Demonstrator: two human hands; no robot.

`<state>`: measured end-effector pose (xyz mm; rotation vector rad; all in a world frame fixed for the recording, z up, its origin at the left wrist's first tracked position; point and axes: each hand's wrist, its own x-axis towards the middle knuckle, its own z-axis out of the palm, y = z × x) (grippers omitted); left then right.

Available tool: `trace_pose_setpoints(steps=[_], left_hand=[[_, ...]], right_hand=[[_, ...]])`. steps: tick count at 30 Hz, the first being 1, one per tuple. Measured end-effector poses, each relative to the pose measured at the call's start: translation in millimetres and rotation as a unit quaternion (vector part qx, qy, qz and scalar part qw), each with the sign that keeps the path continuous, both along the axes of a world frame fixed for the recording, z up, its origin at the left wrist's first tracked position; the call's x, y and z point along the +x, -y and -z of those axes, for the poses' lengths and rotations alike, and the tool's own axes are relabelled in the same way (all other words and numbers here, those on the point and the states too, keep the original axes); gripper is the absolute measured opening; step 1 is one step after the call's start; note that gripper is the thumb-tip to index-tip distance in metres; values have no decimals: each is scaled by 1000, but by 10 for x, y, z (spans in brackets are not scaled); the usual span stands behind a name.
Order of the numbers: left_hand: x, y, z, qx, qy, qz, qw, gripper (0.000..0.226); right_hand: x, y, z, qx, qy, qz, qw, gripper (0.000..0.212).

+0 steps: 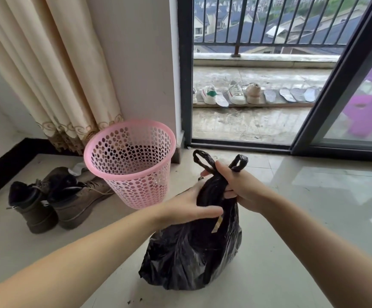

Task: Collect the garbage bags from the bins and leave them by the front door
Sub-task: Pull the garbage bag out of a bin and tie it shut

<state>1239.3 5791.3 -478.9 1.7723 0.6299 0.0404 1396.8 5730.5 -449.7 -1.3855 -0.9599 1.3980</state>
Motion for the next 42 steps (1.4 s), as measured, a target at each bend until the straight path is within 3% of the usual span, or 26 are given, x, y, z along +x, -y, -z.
trace_pose_setpoints(steps=[3,5,8,11,13,15,17,19,24,27,29,31,33,35,39,42], left_hand=[[97,59,155,-44,38,-60,996,14],[118,-18,135,-121,77,-122,982,19],[92,-121,118,-134,88,-148,976,25],[51,-101,110,-212,78,-137,964,16],[8,-94,95,-244,46,-83,965,7],[-26,-88,61,-271,22,-26,962,24],[-19,-68,42,-315,18,-39,948,47],[2,-86,53,-348,37,-99,931,56],[-6,-184,117,-340,87,-206,914,24],[56,-195,140,-275,64,-306,909,27],[48,-257,190,-134,18,-332,934,29],[-38,-354,280,-7,-31,-327,944,31],[-218,-481,430,65,-92,-335,936,30],[-452,-597,609,110,-163,-349,916,31],[-853,-660,944,71,-257,-375,888,30],[-942,-596,1066,-36,-285,-383,878,30]], right_hand=[[83,42,-17,-25,-79,-70,994,52],[104,96,-58,-32,-86,-134,987,45],[112,135,-39,-12,66,-170,983,20],[105,113,57,9,244,-109,963,15],[88,96,123,49,361,-45,930,14],[54,93,199,126,443,30,887,16],[-13,88,244,207,446,72,868,15],[-92,95,246,259,425,61,866,13],[-104,122,287,274,442,25,854,11],[-60,162,381,236,510,49,826,24],[36,187,468,199,564,70,798,26],[210,211,577,96,554,94,822,20],[426,273,723,-24,529,89,844,20],[639,419,894,-115,547,48,828,20],[890,774,1205,-229,617,-68,750,21],[930,880,1312,-288,567,-118,762,21]])
